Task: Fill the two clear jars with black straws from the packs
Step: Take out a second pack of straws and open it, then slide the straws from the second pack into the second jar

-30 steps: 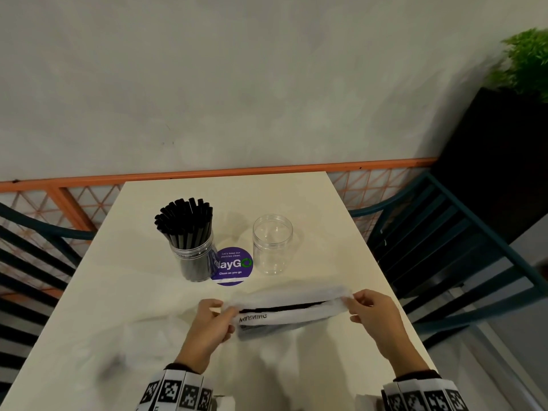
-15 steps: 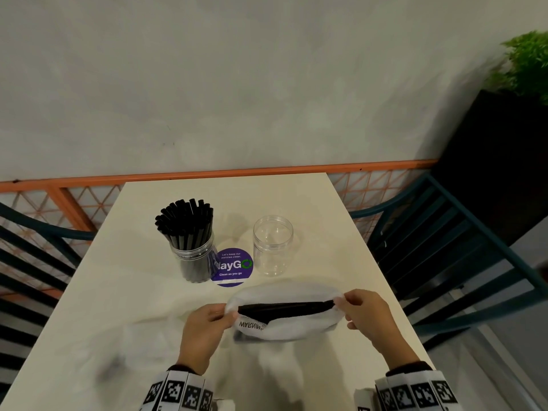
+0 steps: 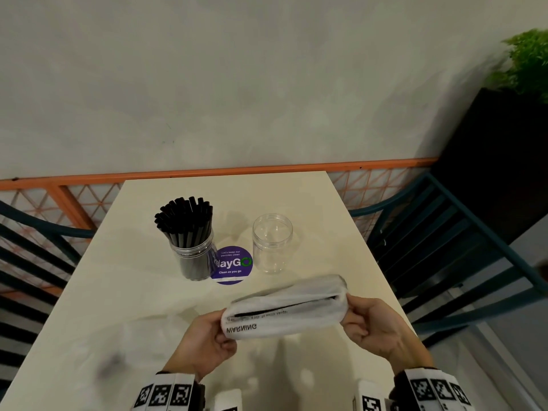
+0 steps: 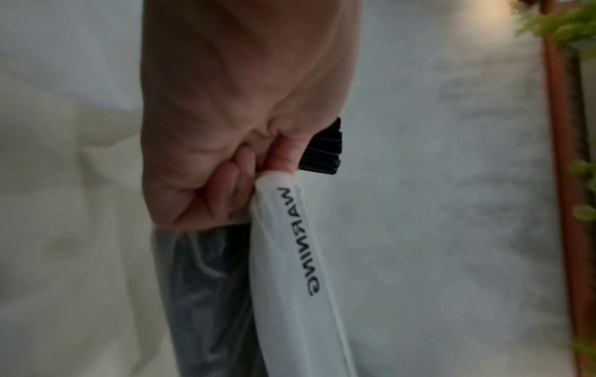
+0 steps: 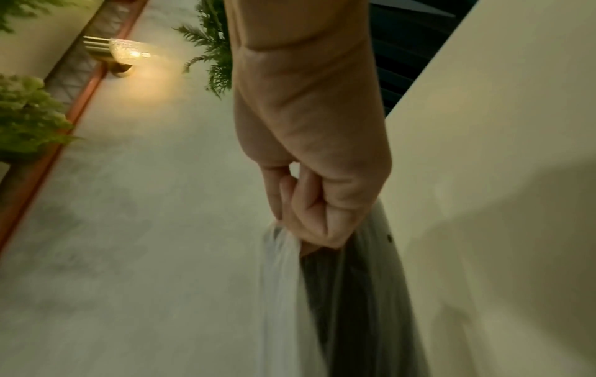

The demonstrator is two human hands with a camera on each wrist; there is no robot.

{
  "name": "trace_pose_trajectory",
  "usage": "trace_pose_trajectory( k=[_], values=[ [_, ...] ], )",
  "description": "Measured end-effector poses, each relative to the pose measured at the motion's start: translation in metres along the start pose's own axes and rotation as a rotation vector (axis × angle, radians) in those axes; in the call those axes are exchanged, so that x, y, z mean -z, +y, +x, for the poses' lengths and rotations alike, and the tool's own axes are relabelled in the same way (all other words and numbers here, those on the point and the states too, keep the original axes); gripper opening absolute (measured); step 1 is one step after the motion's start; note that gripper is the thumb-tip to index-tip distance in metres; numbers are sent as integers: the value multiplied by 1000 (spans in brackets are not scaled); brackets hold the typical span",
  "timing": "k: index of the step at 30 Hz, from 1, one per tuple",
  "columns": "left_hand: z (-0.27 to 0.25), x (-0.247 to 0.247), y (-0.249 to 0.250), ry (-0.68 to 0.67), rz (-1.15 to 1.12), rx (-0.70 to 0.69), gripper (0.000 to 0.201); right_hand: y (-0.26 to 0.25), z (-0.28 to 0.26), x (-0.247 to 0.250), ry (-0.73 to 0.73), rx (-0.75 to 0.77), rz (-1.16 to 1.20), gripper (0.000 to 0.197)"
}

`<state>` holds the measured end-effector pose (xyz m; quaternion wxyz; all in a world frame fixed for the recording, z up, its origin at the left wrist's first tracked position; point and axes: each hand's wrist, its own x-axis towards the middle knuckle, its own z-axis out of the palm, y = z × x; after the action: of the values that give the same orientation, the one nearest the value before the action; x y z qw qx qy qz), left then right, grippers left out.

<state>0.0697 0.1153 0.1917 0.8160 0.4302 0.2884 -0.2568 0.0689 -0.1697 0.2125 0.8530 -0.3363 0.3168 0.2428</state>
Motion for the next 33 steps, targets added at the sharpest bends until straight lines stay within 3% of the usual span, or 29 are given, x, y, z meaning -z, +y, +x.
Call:
trace_pose_trajectory(
  k=[3,7,11,13,16,18,20,23,27,29,33],
  values=[
    [-1,0,2,47,115,-76,24,3,0,0,54,7,-214,21],
    [-3,-6,0,85,314,-220,39,14,5,0,282,172,-493,33],
    [-11,-11,-1,30,497,-218,47,21,3,-5,422,295,-780,30],
    [-13,-11,-2,-29,663,-206,43,22,1,-11,447,352,-923,24],
    [-14,-12,-4,-28,760,-261,24,20,-2,-15,492,343,-1095,56],
    [-13,-13,-3,60,735,-307,16,19,-1,-12,489,380,-1256,58],
    [-10,-10,-1,168,732,-337,11,18,1,-9,469,418,-1196,58],
    [-1,-3,-3,300,826,-432,19,18,6,-5,397,319,-818,44],
    [4,2,-12,353,990,-587,34,18,10,6,379,248,-507,30],
    [5,4,-11,280,1013,-593,35,17,11,12,442,227,-530,42],
    [9,5,-13,103,1200,-646,35,19,13,15,520,157,-1006,62]
  ],
)
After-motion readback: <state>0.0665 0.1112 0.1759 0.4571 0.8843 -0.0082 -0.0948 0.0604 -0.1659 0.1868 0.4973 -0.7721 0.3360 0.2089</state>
